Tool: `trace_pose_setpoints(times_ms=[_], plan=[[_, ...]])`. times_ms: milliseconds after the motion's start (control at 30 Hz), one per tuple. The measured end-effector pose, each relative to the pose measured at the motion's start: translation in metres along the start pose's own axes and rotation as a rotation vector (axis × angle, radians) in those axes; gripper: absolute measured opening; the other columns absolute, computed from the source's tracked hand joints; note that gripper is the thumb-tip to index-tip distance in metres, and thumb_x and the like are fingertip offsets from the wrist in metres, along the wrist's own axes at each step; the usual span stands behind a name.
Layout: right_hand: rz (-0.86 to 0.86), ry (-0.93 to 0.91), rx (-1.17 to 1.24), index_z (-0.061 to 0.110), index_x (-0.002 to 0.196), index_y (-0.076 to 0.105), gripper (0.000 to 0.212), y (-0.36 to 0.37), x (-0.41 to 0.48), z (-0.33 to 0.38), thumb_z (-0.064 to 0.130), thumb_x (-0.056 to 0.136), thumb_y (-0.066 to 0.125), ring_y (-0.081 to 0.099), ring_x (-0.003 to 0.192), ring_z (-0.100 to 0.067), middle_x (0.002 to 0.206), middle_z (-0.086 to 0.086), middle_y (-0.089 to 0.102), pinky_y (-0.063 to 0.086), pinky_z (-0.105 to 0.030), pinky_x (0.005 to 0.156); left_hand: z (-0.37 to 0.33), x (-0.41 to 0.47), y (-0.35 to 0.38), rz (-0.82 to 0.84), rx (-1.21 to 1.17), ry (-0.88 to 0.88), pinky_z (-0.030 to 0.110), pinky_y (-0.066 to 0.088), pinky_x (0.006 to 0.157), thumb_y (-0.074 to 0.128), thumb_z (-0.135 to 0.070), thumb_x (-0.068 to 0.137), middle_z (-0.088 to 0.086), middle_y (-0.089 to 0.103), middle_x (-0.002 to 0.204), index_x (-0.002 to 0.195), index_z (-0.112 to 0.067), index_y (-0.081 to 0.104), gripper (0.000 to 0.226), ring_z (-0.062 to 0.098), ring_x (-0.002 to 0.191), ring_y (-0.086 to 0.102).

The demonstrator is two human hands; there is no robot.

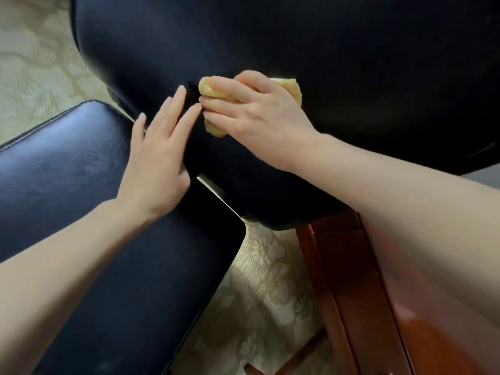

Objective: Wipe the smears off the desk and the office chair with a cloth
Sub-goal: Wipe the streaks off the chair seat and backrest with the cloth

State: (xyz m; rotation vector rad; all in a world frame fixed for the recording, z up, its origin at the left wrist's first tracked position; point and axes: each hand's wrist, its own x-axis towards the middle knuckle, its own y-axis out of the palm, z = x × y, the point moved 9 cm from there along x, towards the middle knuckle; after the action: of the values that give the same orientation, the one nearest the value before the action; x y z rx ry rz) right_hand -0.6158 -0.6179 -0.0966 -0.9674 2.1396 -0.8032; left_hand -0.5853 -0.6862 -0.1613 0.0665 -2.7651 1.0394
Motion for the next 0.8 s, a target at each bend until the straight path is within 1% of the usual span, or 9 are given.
trace_pose_setpoints(times_ms=[33,133,233,333,433,533,667,733,800], plan=[[0.024,-0.003,0.025,0.008,0.128,0.051,0.045,0.006,0.013,0.009,0.013,0.1,0.017,0.023,0.142,-0.018,0.143,-0.002,0.046,0.024,-0.034,0.111,0.004,-0.003,-0.002,-0.03,-0.019,-0.027,0.049,0.01,0.116,0.045,0.021,0.066,0.011,0.014,0.158,0.146,-0.006,0.03,0.086,0.028,0.145,0.017],[0.064,-0.041,0.016,0.005,0.124,0.052,0.035,0.029,0.049,0.042,0.014,0.101,0.028,0.017,0.143,-0.019,0.141,-0.006,0.045,0.017,-0.035,0.112,0.018,-0.016,-0.002,-0.099,-0.069,-0.111,0.047,0.009,0.115,0.042,0.019,0.068,0.012,0.018,0.157,0.145,-0.006,0.032,0.082,0.029,0.143,0.021],[0.159,-0.129,-0.084,0.006,0.125,0.053,0.035,0.056,0.069,0.081,0.018,0.098,0.034,0.017,0.141,-0.024,0.138,-0.008,0.047,0.014,-0.037,0.112,0.033,-0.027,0.001,-0.125,-0.069,-0.17,0.043,0.005,0.116,0.04,0.018,0.069,0.01,0.018,0.157,0.146,-0.009,0.031,0.082,0.027,0.144,0.02],[0.292,-0.178,-0.25,0.01,0.132,0.05,0.041,0.093,0.07,0.112,0.027,0.097,0.039,0.015,0.142,-0.03,0.143,-0.01,0.044,0.01,-0.039,0.114,0.049,-0.038,0.008,-0.133,-0.051,-0.214,0.04,0.003,0.115,0.04,0.018,0.069,0.008,0.017,0.158,0.147,-0.01,0.029,0.083,0.025,0.145,0.018],[0.455,-0.284,-0.37,0.01,0.135,0.047,0.043,0.136,0.046,0.138,0.031,0.098,0.038,0.014,0.142,-0.037,0.144,-0.012,0.043,0.003,-0.045,0.116,0.056,-0.047,0.017,-0.122,-0.038,-0.221,0.041,0.002,0.116,0.04,0.017,0.07,0.007,0.017,0.158,0.147,-0.01,0.029,0.082,0.024,0.145,0.016],[0.563,-0.443,-0.428,0.008,0.134,0.048,0.041,0.168,0.0,0.158,0.029,0.1,0.035,0.024,0.137,-0.041,0.139,-0.012,0.049,0.002,-0.051,0.114,0.056,-0.052,0.026,-0.09,-0.036,-0.223,0.043,0.001,0.116,0.04,0.018,0.07,0.008,0.017,0.158,0.146,-0.01,0.03,0.082,0.024,0.146,0.015],[0.62,-0.591,-0.445,0.011,0.13,0.052,0.041,0.183,-0.058,0.177,0.032,0.098,0.038,0.034,0.131,-0.04,0.133,-0.009,0.055,0.004,-0.055,0.113,0.044,-0.055,0.04,-0.035,-0.028,-0.208,0.044,0.0,0.116,0.039,0.017,0.07,0.005,0.014,0.159,0.147,-0.01,0.029,0.083,0.024,0.147,0.01],[0.604,-0.623,-0.44,0.011,0.131,0.051,0.042,0.181,-0.078,0.179,0.034,0.097,0.039,0.032,0.133,-0.04,0.134,-0.008,0.053,0.002,-0.054,0.113,0.033,-0.051,0.044,-0.018,-0.025,-0.176,0.044,0.0,0.117,0.039,0.018,0.069,0.005,0.012,0.159,0.148,-0.01,0.028,0.084,0.025,0.147,0.009],[0.561,-0.629,-0.413,0.009,0.131,0.05,0.042,0.178,-0.093,0.177,0.033,0.098,0.038,0.028,0.136,-0.039,0.135,-0.008,0.051,0.0,-0.051,0.114,0.021,-0.046,0.043,-0.017,-0.025,-0.145,0.046,0.002,0.117,0.04,0.019,0.069,0.008,0.01,0.159,0.148,-0.009,0.028,0.085,0.027,0.146,0.013]])
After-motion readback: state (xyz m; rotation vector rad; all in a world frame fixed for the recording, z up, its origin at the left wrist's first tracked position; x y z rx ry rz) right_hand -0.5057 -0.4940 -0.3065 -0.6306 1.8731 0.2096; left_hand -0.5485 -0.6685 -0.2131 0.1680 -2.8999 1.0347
